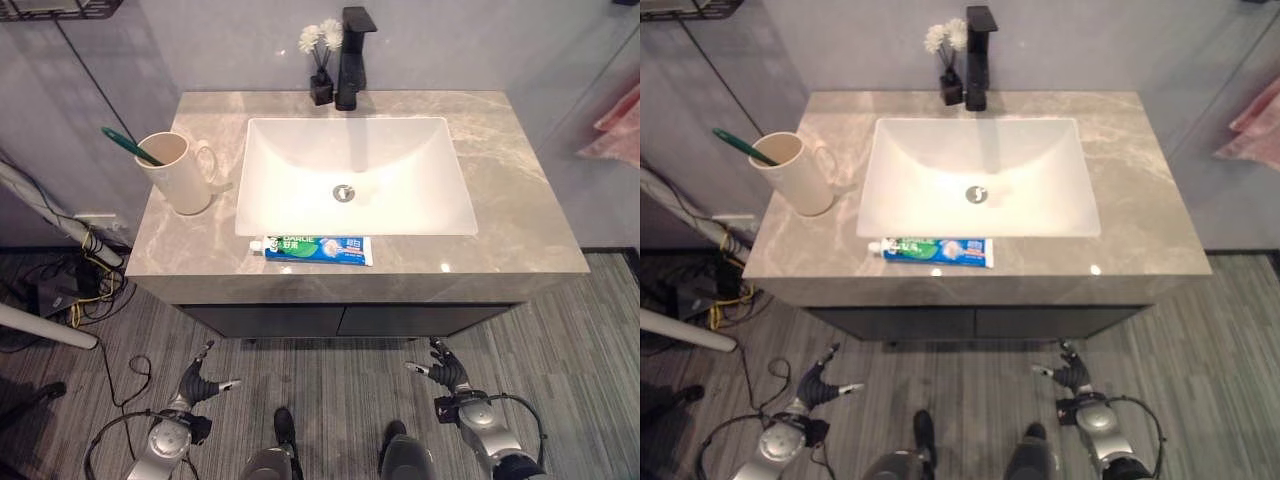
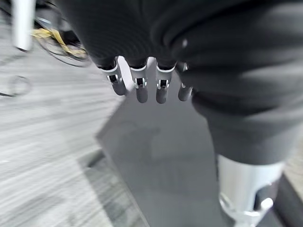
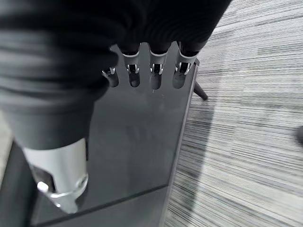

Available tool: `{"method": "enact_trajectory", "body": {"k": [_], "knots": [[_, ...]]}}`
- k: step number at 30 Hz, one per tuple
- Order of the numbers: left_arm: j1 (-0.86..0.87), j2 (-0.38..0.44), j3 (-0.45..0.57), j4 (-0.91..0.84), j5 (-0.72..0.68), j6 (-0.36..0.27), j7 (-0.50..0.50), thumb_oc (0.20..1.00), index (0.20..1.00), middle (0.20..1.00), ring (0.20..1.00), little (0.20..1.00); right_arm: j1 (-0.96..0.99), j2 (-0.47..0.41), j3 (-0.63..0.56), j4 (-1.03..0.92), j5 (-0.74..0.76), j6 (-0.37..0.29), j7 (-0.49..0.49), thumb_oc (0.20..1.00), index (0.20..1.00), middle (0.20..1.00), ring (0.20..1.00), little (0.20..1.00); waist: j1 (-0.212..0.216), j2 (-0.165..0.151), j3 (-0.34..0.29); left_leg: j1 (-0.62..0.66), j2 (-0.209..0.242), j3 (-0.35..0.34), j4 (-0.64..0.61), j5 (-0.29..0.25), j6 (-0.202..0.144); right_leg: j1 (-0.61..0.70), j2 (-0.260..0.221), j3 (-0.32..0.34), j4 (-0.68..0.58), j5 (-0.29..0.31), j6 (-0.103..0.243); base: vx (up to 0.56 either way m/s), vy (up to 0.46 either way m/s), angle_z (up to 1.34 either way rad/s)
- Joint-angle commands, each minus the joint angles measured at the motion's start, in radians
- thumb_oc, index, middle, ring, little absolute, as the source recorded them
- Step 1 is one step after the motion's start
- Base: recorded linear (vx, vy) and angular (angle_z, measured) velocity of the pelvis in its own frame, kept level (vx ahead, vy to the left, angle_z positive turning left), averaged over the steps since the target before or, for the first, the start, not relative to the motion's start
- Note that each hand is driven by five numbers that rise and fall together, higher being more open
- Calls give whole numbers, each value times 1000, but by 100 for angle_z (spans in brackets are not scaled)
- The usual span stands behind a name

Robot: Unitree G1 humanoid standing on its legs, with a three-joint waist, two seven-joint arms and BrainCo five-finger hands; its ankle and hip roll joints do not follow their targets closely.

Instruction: Put brush and paste in cup on sink, flatten towel.

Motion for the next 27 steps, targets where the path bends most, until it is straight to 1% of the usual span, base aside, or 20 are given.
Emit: {"method": "enact_trajectory", "body": {"k": [1, 2, 3, 4, 5, 7, 9, 10, 12, 14, 16, 18, 21, 24, 25, 27], "knots": [[-13, 46, -9, -72, 55, -90, 35, 1000, 1000, 1000, 1000, 1000, -43, -5, 3, 29, -9, -37, -18, 1000, 1000, 1000, 1000, 1000, 23, 10, -7, -51, 0, -111, 119, -59, -10, 10, 32, 90, 76, 6, 15, 91, -175, 74], [15, 56, 13, -107, 67, -110, 53, 1000, 1000, 1000, 1000, 1000, -36, -12, -14, 47, 2, -46, -27, 1000, 1000, 1000, 1000, 1000, 46, 5, -22, -45, 3, -114, 103, -51, -23, 55, 28, 45, 21, 14, 18, 94, -177, 56], [33, 63, 17, -135, 64, -118, 57, 1000, 1000, 1000, 1000, 1000, -26, -15, -27, 76, 13, -46, -29, 1000, 1000, 1000, 1000, 1000, 51, 6, -29, -43, 2, -121, 95, -48, -28, 78, 31, 34, -3, 14, 17, 125, -217, 14], [48, 93, 23, -193, 81, -136, 68, 1000, 1000, 1000, 1000, 1000, -20, -12, -55, 152, 28, -47, -42, 1000, 1000, 1000, 1000, 1000, 64, 13, -40, -39, 4, -139, 83, -39, -41, 113, 37, 7, -43, 17, 16, 94, -158, 44], [58, 116, 29, -238, 95, -143, 74, 1000, 1000, 1000, 1000, 1000, -19, -9, -70, 177, 37, -50, -47, 1000, 1000, 1000, 1000, 1000, 68, 17, -43, -37, 6, -147, 80, -37, -46, 129, 38, -8, -56, 19, 17, 86, -149, 62], [76, 159, 58, -319, 108, -169, 95, 1000, 1000, 1000, 1000, 1000, -13, -4, -96, 227, 52, -49, -54, 1000, 1000, 1000, 1000, 1000, 75, 24, -51, -30, 12, -157, 70, -32, -54, 146, 44, -19, -69, 15, 17, 62, -93, 47], [88, 195, 84, -382, 112, -179, 110, 1000, 1000, 1000, 1000, 1000, -5, -2, -97, 261, 41, -45, -55, 1000, 1000, 1000, 1000, 1000, 77, 30, -56, -21, 17, -162, 62, -29, -60, 158, 47, -26, -74, 11, 15, 57, -73, 12], [99, 219, 115, -438, 107, -185, 115, 1000, 1000, 1000, 1000, 1000, 4, -3, -100, 274, 34, -40, -52, 1000, 1000, 1000, 1000, 1000, 79, 32, -60, -17, 18, -163, 58, -28, -63, 163, 49, -32, -78, 9, 14, 49, -61, 4], [116, 243, 153, -488, 95, -190, 115, 1000, 1000, 1000, 1000, 1000, 19, 0, -115, 314, 27, -23, -49, 1000, 1000, 1000, 1000, 1000, 79, 36, -69, -12, 20, -168, 54, -27, -66, 172, 50, -37, -83, 7, 13, 51, -49, 5], [120, 283, 202, -554, 72, -198, 106, 1000, 1000, 1000, 1000, 1000, 31, -3, -116, 354, -14, 0, -47, 1000, 1000, 1000, 1000, 1000, 81, 45, -75, -7, 22, -171, 50, -26, -69, 178, 50, -41, -88, 6, 12, 41, -35, 4], [125, 312, 242, -598, 47, -209, 93, 1000, 1000, 1000, 1000, 1000, 45, -8, -118, 366, -39, 12, -43, 1000, 1000, 1000, 1000, 1000, 76, 51, -82, -1, 23, -167, 45, -27, -72, 182, 50, -38, -93, 8, 14, 37, -12, 3], [128, 348, 287, -655, 26, -211, 68, 1000, 1000, 1000, 1000, 1000, 78, -7, -143, 385, -32, 24, -31, 1000, 1000, 1000, 1000, 1000, 66, 59, -89, 9, 24, -158, 39, -29, -74, 184, 51, -30, -99, 10, 15, 45, 5, -1], [121, 349, 315, -696, -25, -213, 29, 1000, 1000, 1000, 1000, 1000, 102, -7, -168, 396, -27, 38, -23, 1000, 1000, 1000, 1000, 1000, 47, 73, -96, 21, 23, -147, 31, -34, -73, 184, 49, -14, -106, 12, 18, 37, 22, -5], [110, 349, 320, -723, -40, -212, 5, 1000, 1000, 1000, 1000, 1000, 118, -7, -186, 394, -17, 43, -16, 1000, 1000, 1000, 1000, 1000, 23, 90, -97, 26, 21, -129, 28, -38, -72, 174, 46, 5, -106, 16, 20, 12, 48, -11], [100, 357, 315, -734, -43, -211, -11, 1000, 1000, 1000, 1000, 1000, 129, -9, -195, 380, -8, 39, -13, 1000, 1000, 1000, 1000, 1000, 2, 102, -93, 29, 19, -114, 26, -40, -72, 161, 43, 25, -104, 21, 23, 2, 58, -26], [99, 357, 313, -733, -43, -211, -11, 1000, 1000, 1000, 1000, 1000, 130, -10, -195, 379, -8, 39, -13, 1000, 1000, 1000, 1000, 1000, 5, 103, -93, 29, 19, -112, 26, -41, -71, 160, 43, 28, -103, 21, 23, -1, 31, -32]]}}
